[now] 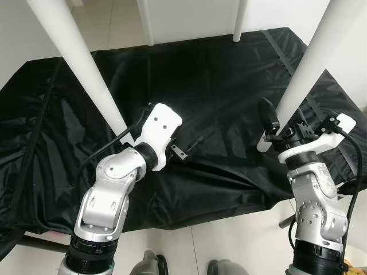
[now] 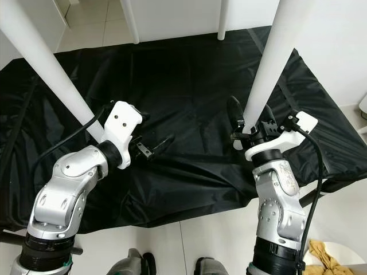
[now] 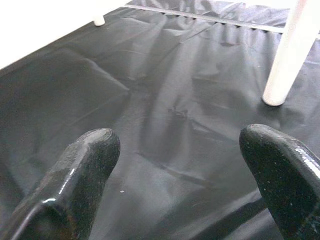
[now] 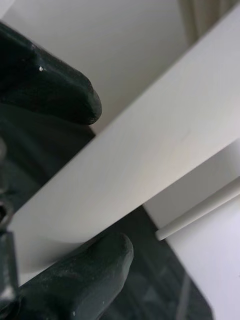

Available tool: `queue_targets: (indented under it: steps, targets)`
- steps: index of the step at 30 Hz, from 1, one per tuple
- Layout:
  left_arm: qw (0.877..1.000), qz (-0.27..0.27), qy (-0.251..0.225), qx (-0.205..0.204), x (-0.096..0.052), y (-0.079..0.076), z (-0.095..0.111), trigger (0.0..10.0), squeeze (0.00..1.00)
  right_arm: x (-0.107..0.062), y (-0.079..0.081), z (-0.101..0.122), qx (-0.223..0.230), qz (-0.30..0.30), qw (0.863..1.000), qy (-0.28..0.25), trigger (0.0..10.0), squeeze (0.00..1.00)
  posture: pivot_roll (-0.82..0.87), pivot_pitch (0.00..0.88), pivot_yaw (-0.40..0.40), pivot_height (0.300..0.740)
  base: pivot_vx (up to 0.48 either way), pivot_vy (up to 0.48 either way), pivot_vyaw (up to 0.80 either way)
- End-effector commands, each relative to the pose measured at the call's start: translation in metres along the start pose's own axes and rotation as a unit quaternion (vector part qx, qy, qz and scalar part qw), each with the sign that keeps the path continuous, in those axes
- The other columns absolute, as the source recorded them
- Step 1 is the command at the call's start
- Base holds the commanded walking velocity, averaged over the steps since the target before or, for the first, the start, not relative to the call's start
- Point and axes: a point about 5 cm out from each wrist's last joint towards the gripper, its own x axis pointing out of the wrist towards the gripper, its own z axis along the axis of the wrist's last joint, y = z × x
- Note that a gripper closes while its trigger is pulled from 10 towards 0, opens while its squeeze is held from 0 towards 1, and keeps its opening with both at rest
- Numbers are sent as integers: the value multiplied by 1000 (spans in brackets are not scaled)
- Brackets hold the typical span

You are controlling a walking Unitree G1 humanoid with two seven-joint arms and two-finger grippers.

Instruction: Building children table

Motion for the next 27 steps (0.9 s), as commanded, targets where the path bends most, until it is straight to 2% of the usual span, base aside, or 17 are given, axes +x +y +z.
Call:
queue_targets:
  steps: [1, 6, 14, 16, 18, 20, 22, 23, 24, 25, 26, 27]
  targets:
    - [1000, 4, -5, -1, -4, 3, -1, 10000, 0, -3, 10, 9, 2, 14, 1000, -23, 10000, 0, -37, 116, 100, 740, 0, 0, 0]
    - [1000, 4, -9, -5, -5, 4, -3, 10000, 0, -11, 20, 12, -2, 7, 999, -32, 10000, 0, -45, 115, 103, 740, 0, 0, 0]
    - [1000, 12, -6, -4, -5, 5, -6, 10000, 0, -19, 24, 8, -20, -17, 999, -25, 10000, 0, -54, 117, 103, 740, 0, 0, 0]
    - [1000, 13, -7, -5, -5, 4, -6, 10000, 0, -22, 25, 6, -32, -30, 999, -23, 10000, 0, -56, 120, 99, 740, 0, 0, 0]
    - [1000, 15, -6, -9, -6, 3, -9, 10000, 0, -35, 21, -3, -65, -79, 995, -4, 10000, 0, -61, 123, 92, 740, 0, 0, 0]
    - [1000, 15, -6, -9, -6, 3, -9, 10000, 0, -35, 21, -3, -65, -79, 995, -4, 10000, 0, -61, 123, 92, 740, 0, 0, 0]
    - [1000, 18, -5, -9, -6, 2, -11, 10000, 0, -48, 18, -16, -69, -112, 991, 28, 10000, 0, -62, 124, 82, 740, 0, 0, 0]
    - [1000, 18, -5, -9, -6, 2, -11, 10000, 0, -48, 18, -16, -69, -112, 991, 28, 10000, 0, -62, 124, 82, 740, 0, 0, 0]
    - [1000, 20, -4, -9, -7, 2, -12, 10000, 0, -56, 15, -26, -58, -134, 988, 56, 1922, 0, -62, 123, 76, 740, 0, 0, 0]
    - [1000, 21, -3, -10, -7, 1, -13, 10000, 0, -58, 13, -30, -53, -144, 986, 65, 1922, 0, -62, 123, 76, 740, 0, 0, 0]
    - [1000, 20, -3, -11, -7, 0, -13, 10000, 0, -61, 12, -32, -54, -148, 985, 71, 0, 0, -62, 125, 72, 740, 0, 0, 0]
    - [1000, 20, -3, -11, -7, 0, -13, 10000, 0, -61, 12, -32, -54, -148, 985, 71, 0, 0, -62, 125, 72, 740, 0, 0, 0]
